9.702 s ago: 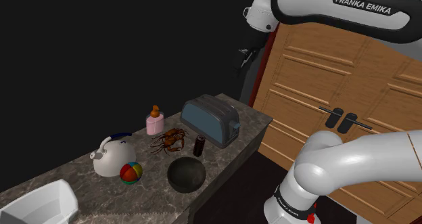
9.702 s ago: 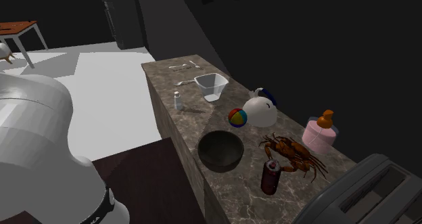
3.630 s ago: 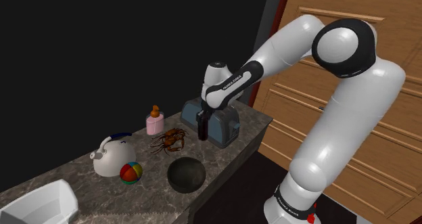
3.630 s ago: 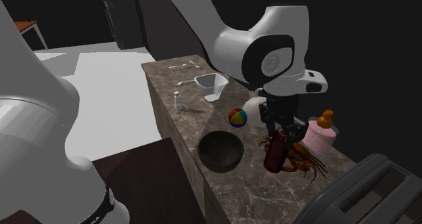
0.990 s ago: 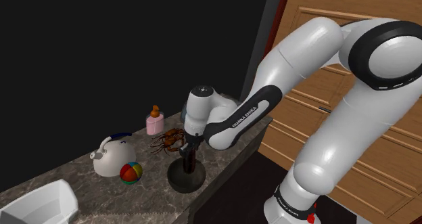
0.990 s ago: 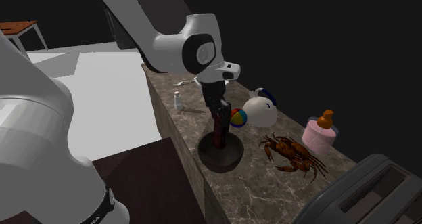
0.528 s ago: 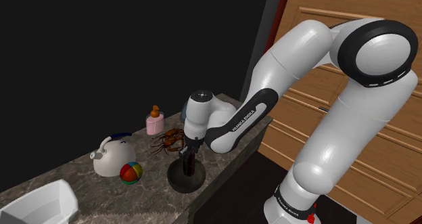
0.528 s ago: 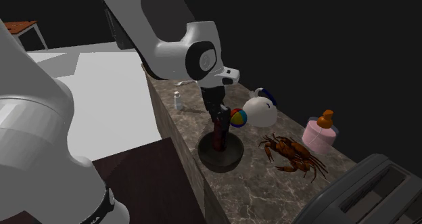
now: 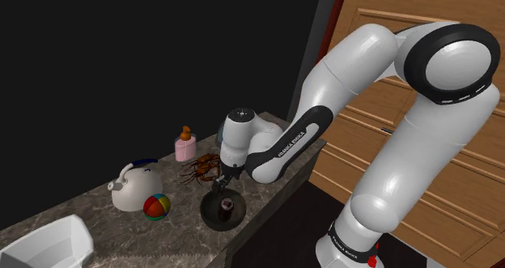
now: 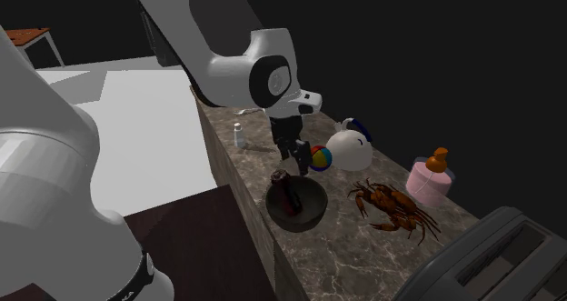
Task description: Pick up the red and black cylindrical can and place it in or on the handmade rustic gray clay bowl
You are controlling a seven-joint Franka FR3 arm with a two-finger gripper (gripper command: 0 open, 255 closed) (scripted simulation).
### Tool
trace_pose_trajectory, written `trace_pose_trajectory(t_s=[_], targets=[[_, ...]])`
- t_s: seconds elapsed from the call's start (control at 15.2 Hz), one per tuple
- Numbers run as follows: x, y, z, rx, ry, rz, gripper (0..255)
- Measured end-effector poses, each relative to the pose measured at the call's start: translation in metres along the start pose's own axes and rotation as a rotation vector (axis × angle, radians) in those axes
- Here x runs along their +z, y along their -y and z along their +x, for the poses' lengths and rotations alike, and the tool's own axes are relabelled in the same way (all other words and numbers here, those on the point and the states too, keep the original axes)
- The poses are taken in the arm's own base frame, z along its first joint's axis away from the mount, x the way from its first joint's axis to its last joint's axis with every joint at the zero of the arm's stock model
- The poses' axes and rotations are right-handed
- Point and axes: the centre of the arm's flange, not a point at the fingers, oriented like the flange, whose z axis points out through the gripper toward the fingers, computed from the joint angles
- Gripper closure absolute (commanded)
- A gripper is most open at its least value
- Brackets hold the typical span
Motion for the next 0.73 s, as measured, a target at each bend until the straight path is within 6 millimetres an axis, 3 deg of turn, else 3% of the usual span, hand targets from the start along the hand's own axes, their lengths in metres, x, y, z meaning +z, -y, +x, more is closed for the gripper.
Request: trace_pose_trajectory(t_s=[0.13, 0.4, 0.73], targets=[[-0.005, 0.0, -0.001, -0.001, 0.0, -0.001, 0], [-0.044, 0.001, 0.001, 0.0, -0.002, -0.002, 0], [-0.05, 0.0, 0.0, 0.0, 0.0, 0.0, 0]])
